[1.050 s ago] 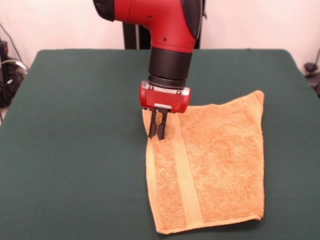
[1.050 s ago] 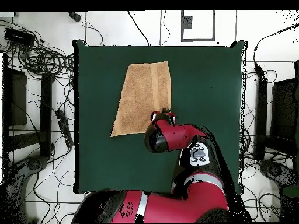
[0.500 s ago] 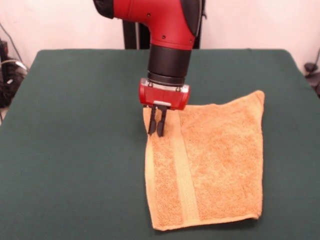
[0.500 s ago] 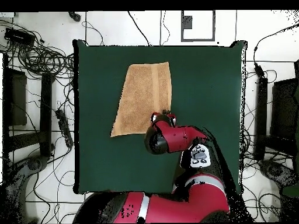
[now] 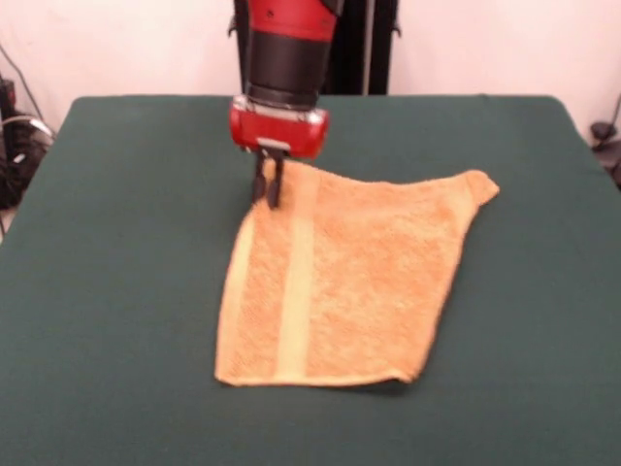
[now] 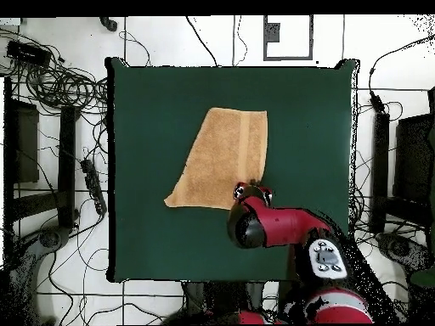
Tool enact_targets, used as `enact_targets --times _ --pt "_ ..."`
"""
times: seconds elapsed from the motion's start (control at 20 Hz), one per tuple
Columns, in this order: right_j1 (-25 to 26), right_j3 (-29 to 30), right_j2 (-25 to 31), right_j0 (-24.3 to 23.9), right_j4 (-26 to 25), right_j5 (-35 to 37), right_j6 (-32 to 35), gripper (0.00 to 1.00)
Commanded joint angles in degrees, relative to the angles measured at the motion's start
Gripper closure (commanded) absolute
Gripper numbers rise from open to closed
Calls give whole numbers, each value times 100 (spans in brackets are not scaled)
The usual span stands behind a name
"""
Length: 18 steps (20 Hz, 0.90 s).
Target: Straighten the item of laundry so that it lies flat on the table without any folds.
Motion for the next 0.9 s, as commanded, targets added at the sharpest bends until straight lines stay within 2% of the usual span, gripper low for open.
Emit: enact_targets --times 0.05,0.3,0.65,0.9 --pt "-534 1097 643 -502 -422 664 64 100" --pt "-931 1345 816 -895 -552 891 -80 100" --pt "-1260 1345 1024 -1232 -622 1212 -252 100" --pt "-1860 1408 1065 -1387 -595 1734 -552 100"
